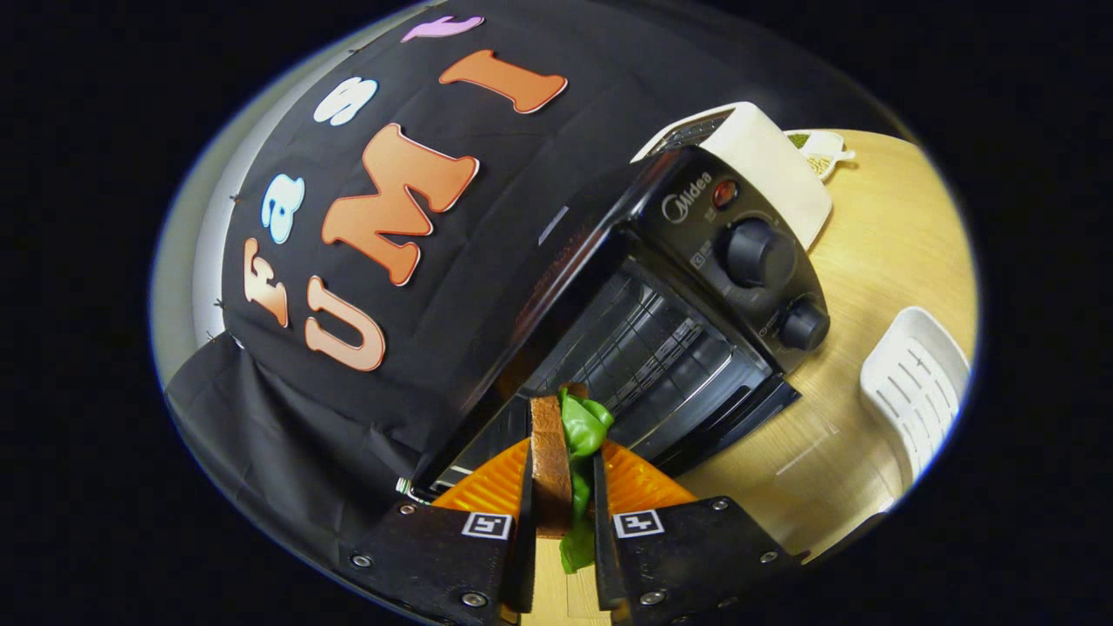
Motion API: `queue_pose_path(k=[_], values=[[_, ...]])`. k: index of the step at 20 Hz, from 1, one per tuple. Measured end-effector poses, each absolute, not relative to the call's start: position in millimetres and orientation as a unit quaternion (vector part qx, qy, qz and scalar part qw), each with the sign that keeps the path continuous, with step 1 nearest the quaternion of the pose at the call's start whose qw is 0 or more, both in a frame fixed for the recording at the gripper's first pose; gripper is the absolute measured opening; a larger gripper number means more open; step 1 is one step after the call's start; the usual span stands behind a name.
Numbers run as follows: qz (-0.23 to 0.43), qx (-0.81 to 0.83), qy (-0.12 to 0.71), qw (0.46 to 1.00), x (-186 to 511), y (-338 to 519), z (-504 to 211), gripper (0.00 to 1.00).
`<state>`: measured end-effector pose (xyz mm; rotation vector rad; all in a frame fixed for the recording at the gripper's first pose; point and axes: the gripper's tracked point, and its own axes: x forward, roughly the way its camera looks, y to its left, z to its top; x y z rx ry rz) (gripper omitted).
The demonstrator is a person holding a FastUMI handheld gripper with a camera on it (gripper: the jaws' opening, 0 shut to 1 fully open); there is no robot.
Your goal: Open the toaster oven, put the food inside, and close the toaster oven door.
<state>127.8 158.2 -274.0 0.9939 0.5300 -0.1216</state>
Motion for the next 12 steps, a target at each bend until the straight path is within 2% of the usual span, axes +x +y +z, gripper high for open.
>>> queue_pose_path(k=[8, 12], values=[[-0.113, 0.473, 0.174, 0.856, 158, 147, -279, 0.28], [-0.136, 0.453, 0.161, 0.866, 167, 141, -291, 0.28]])
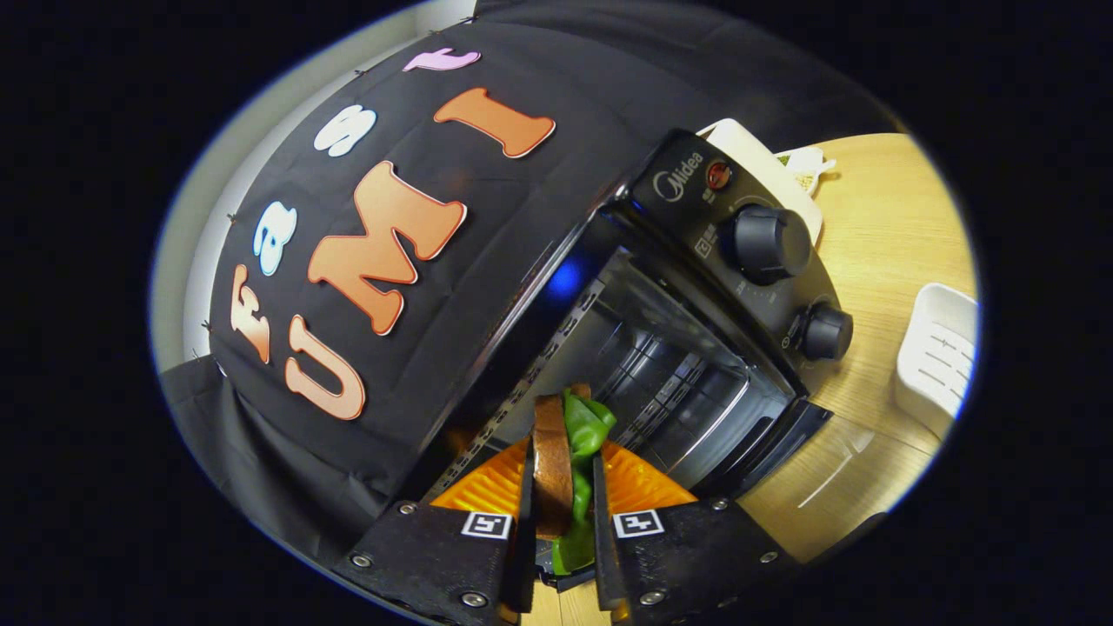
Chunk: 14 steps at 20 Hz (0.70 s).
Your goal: Open the toaster oven, put the food inside, and close the toaster oven door.
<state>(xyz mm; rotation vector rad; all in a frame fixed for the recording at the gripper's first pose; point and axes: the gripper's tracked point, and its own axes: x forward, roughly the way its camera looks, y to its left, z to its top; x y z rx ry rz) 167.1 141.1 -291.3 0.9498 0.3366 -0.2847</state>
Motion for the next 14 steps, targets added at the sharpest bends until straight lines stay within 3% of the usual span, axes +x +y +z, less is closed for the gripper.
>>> queue_pose_path(k=[6, 14], values=[[-0.145, 0.418, 0.163, 0.882, 168, 137, -295, 0.28], [-0.167, 0.355, 0.189, 0.9, 155, 121, -305, 0.42]])
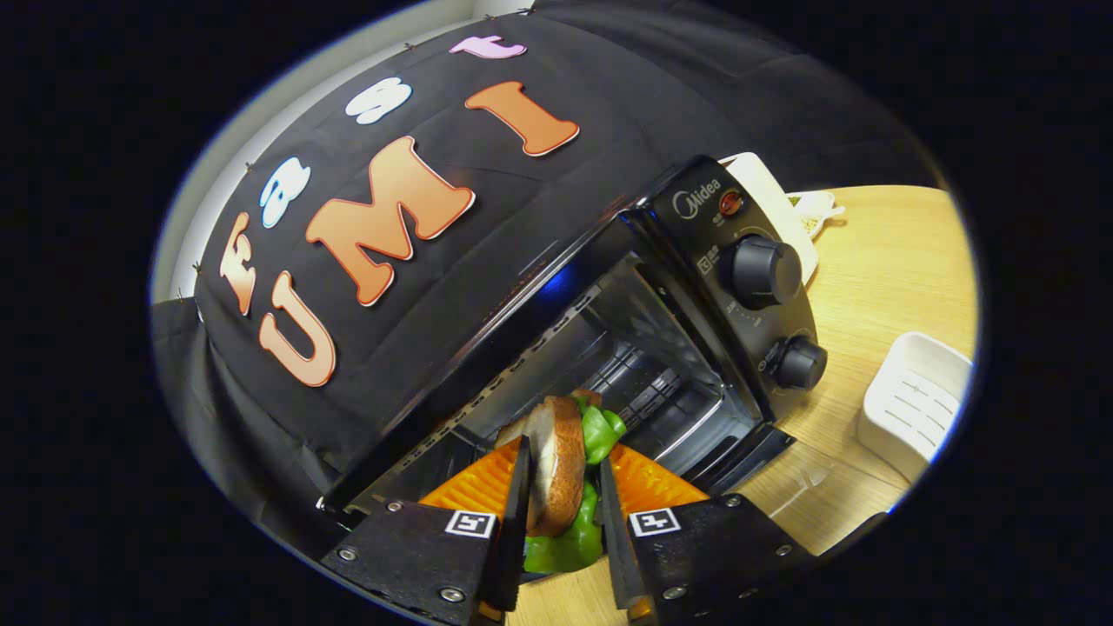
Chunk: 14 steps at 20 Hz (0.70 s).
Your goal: Open the toaster oven, put the food inside, and close the toaster oven door.
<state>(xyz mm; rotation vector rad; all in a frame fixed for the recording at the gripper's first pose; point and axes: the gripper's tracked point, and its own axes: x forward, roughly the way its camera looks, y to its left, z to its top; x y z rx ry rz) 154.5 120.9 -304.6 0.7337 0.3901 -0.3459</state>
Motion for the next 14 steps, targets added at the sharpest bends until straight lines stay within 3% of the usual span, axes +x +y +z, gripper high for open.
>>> queue_pose_path(k=[3, 11, 14], values=[[-0.17, 0.331, 0.2, 0.906, 151, 111, -307, 0.55], [-0.166, 0.165, 0.199, 0.952, 146, 92, -289, 0.65], [-0.156, 0.153, 0.183, 0.958, 142, 88, -272, 0.63]])
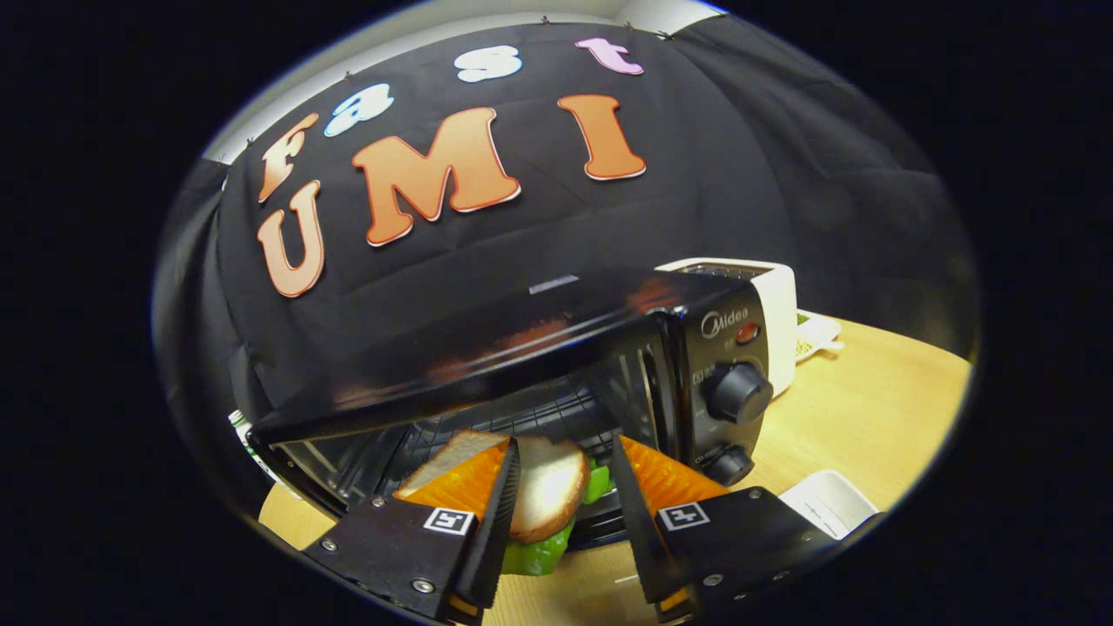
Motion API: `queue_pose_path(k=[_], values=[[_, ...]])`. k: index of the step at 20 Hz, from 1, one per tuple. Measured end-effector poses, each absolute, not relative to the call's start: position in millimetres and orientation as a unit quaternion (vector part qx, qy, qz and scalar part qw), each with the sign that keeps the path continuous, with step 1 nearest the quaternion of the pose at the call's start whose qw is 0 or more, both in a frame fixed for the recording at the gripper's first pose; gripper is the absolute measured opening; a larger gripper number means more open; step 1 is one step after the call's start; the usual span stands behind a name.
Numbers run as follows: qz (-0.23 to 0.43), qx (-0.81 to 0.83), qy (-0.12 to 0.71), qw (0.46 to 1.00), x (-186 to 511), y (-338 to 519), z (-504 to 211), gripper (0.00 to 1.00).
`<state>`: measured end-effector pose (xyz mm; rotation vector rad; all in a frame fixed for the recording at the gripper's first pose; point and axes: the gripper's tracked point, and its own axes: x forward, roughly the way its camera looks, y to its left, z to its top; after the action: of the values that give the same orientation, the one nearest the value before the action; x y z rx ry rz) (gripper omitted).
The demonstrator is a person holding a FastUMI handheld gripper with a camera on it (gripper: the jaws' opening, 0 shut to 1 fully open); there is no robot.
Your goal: Open the toaster oven, put the food inside, and close the toaster oven door.
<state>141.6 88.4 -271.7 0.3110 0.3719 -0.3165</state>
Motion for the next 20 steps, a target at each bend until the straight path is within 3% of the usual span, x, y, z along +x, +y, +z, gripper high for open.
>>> queue_pose_path(k=[6, 13, 20], values=[[-0.114, 0.132, 0.24, 0.955, 98, 91, -267, 0.65], [-0.039, 0.049, 0.254, 0.965, 26, 123, -233, 0.87], [0.005, 0.01, 0.302, 0.953, -53, 157, -252, 0.95]])
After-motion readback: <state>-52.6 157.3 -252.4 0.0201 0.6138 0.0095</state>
